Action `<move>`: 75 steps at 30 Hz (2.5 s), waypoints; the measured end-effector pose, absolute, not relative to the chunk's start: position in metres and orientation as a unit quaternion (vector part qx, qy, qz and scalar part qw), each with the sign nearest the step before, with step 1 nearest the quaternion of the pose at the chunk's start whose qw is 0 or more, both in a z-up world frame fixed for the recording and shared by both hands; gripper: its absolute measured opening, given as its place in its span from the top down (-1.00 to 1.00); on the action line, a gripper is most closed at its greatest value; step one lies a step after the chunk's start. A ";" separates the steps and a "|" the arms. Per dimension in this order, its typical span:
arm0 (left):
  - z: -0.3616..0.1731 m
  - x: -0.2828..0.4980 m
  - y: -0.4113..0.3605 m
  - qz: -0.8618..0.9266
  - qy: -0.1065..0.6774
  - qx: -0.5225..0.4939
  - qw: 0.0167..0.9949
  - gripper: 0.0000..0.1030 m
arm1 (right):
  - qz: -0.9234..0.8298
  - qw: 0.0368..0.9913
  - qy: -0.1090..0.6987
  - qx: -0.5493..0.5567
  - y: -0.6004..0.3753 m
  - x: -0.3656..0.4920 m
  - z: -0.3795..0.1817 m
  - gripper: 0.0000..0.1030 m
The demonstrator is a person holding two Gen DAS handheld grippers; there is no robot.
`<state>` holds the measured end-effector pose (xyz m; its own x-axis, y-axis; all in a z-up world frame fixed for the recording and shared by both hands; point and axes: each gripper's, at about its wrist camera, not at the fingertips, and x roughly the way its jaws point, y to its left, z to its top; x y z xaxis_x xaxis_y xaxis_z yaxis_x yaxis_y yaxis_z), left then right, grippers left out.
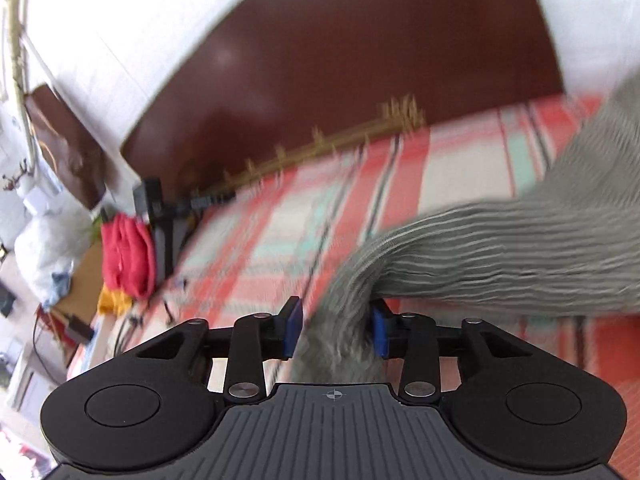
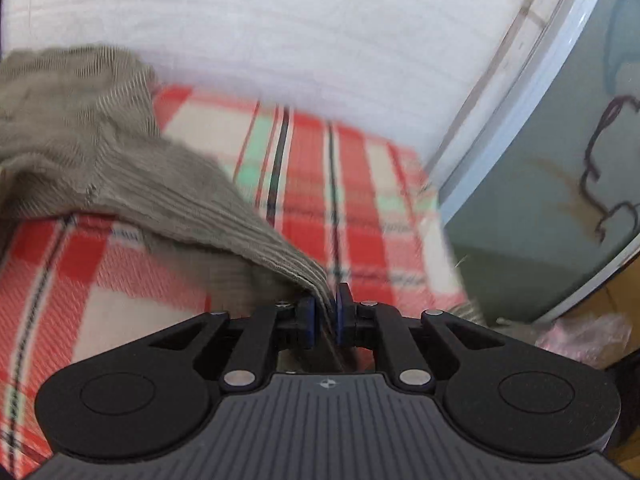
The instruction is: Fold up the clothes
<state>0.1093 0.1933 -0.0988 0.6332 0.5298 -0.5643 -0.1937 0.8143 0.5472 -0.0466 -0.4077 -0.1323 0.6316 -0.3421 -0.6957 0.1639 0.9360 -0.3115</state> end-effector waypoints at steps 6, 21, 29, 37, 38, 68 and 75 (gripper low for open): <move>-0.091 0.080 0.210 0.181 0.376 0.204 0.886 -0.62 | -0.144 0.910 0.365 -0.134 -0.400 -0.069 -0.104 -0.38; -0.044 -0.036 0.169 -0.056 0.405 -0.046 0.911 -0.69 | -0.028 0.931 0.321 0.172 -0.407 -0.101 -0.056 -0.50; -0.034 -0.048 0.037 -0.214 0.376 0.001 0.902 -0.69 | -0.060 0.888 0.336 0.309 -0.457 -0.131 -0.076 -0.50; -0.039 -0.032 -0.149 -0.285 0.313 0.165 0.891 -0.68 | -0.079 0.901 0.332 0.268 -0.474 -0.152 -0.081 -0.50; -0.045 -0.033 -0.174 -0.282 0.314 0.181 0.888 -0.68 | -0.085 0.900 0.334 0.266 -0.478 -0.154 -0.083 -0.50; -0.076 -0.011 -0.157 -0.189 0.341 0.206 0.898 1.00 | 0.056 0.931 0.306 0.190 -0.449 -0.204 -0.053 0.92; -0.103 -0.002 -0.121 -0.162 0.380 0.192 0.890 0.90 | 0.083 0.867 0.442 0.216 -0.416 -0.249 -0.123 0.70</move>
